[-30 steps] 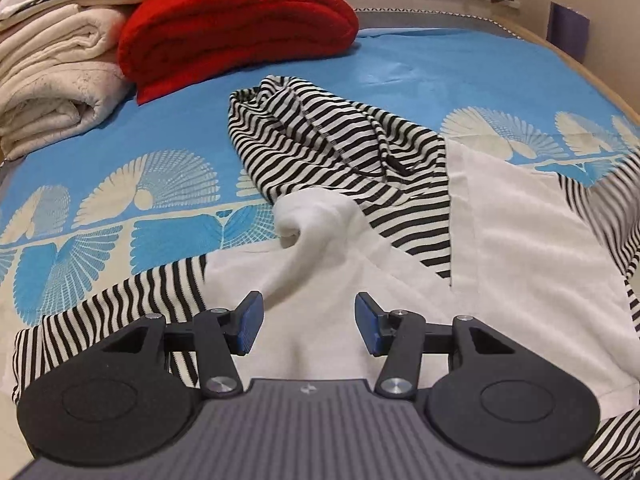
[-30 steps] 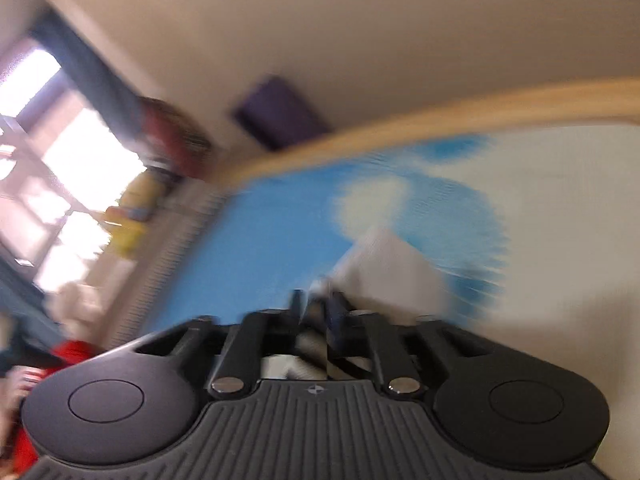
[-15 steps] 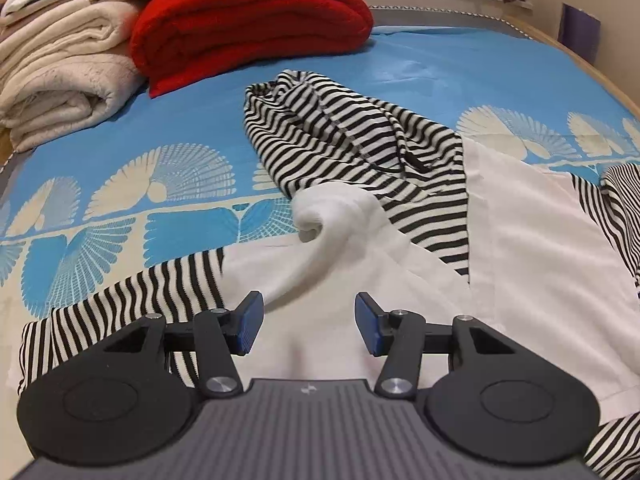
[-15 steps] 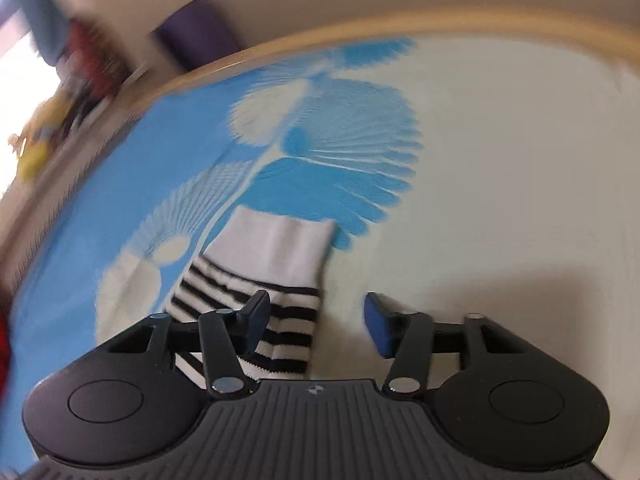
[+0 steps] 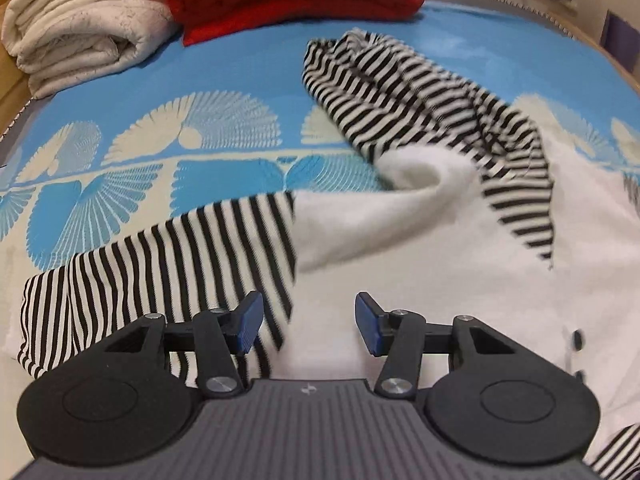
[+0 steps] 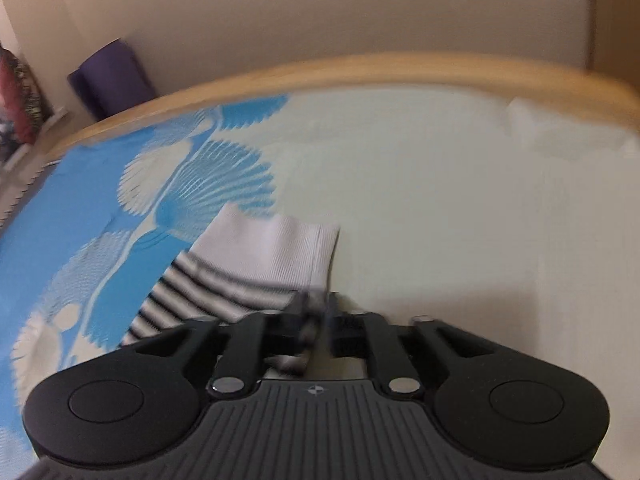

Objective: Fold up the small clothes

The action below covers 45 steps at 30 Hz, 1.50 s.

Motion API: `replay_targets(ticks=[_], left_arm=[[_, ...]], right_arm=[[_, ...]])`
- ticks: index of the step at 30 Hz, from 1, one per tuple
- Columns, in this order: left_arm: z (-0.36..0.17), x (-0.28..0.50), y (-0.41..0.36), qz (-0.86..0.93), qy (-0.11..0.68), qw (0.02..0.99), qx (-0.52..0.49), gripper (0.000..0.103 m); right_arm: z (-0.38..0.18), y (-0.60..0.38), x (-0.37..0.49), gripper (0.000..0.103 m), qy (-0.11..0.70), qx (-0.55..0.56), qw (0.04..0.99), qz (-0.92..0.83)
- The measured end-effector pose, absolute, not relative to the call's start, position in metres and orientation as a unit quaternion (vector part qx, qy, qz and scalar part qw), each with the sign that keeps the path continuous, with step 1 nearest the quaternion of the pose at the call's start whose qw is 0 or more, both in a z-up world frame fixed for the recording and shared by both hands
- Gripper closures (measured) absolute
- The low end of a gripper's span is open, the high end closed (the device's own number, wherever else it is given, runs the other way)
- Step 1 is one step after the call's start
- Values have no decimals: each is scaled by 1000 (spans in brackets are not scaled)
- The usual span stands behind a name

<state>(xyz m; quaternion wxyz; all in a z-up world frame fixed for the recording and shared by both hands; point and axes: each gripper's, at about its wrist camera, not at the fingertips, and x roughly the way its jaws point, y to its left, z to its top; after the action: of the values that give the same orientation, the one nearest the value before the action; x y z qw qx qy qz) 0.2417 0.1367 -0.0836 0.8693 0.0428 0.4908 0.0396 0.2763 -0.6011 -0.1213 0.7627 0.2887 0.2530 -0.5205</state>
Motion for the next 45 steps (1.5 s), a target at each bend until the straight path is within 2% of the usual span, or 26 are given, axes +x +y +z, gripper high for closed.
replay_targets(ticks=[1, 2, 6, 8, 10, 11, 13, 16, 19, 21, 22, 25, 26, 27, 29, 30, 31, 32, 33, 36, 38, 40, 41, 43, 44, 45], left_arm=[[-89, 243, 141, 40, 493, 868, 40, 47], [-96, 243, 146, 42, 498, 865, 35, 47], [-127, 248, 174, 72, 558, 827, 15, 47], [-141, 246, 201, 108, 587, 802, -20, 30], [-139, 245, 219, 122, 595, 793, -58, 30], [-137, 246, 220, 127, 594, 792, -55, 31], [-131, 247, 218, 143, 590, 794, -41, 38], [-104, 252, 220, 109, 557, 819, -89, 39], [-75, 258, 222, 84, 484, 864, -113, 39], [-68, 265, 218, 87, 444, 888, -79, 39], [-71, 272, 217, 84, 439, 892, -65, 39], [-85, 294, 218, 72, 430, 898, -59, 36], [-93, 302, 218, 70, 433, 897, -53, 32], [-101, 310, 223, 71, 438, 895, -44, 28], [-114, 315, 219, 72, 443, 894, -15, 28], [-122, 319, 218, 66, 446, 893, 2, 30], [-128, 319, 216, 60, 452, 890, 21, 37], [-134, 316, 217, 60, 462, 884, 43, 71], [-144, 317, 220, 68, 482, 871, 66, 100], [-149, 315, 252, 164, 496, 848, 86, 103], [-156, 312, 271, 237, 508, 819, 123, 103], [-142, 304, 283, 221, 502, 835, 54, 103], [-129, 301, 279, 172, 485, 858, 15, 101], [-112, 302, 260, 79, 452, 889, -8, 80], [-107, 302, 252, 45, 431, 901, -19, 49], [-106, 303, 246, 33, 415, 909, -29, 26]], right_arm=[[-114, -591, 277, 64, 248, 271, 760, -536], [-109, -582, 279, 62, 240, 266, 764, -536], [-92, -530, 308, 61, 240, 259, 847, -396], [-87, -494, 335, 59, 268, 253, 892, -262], [-89, -450, 365, 49, 313, 221, 914, -130], [-92, -430, 380, 48, 330, 192, 920, -87], [-105, -389, 402, 42, 359, 126, 923, -48], [-126, -357, 427, 42, 400, 68, 914, -23], [-143, -343, 439, 48, 419, -9, 908, -12], [-137, -333, 431, 76, 407, -18, 913, 10], [-134, -331, 426, 96, 403, -26, 915, 19], [-134, -325, 417, 97, 376, -59, 925, 13], [-130, -330, 414, 97, 365, -56, 929, -2], [-127, -341, 412, 97, 355, -42, 933, -33], [-125, -364, 410, 97, 353, 10, 933, -72], [-128, -371, 408, 97, 365, 19, 927, -82], [-134, -373, 407, 97, 377, 17, 923, -82], [-139, -373, 405, 96, 383, 12, 921, -74], [-143, -371, 403, 96, 383, 6, 921, -67], [-146, -367, 403, 86, 374, 9, 925, -70], [-142, -368, 404, 67, 374, 37, 924, -70], [-137, -367, 403, 55, 375, 53, 922, -78], [-132, -366, 401, 55, 372, 51, 923, -86], [-118, -366, 395, 55, 360, 53, 927, -95], [-110, -368, 389, 55, 357, 60, 927, -99], [-99, -369, 382, 55, 356, 73, 926, -103]])
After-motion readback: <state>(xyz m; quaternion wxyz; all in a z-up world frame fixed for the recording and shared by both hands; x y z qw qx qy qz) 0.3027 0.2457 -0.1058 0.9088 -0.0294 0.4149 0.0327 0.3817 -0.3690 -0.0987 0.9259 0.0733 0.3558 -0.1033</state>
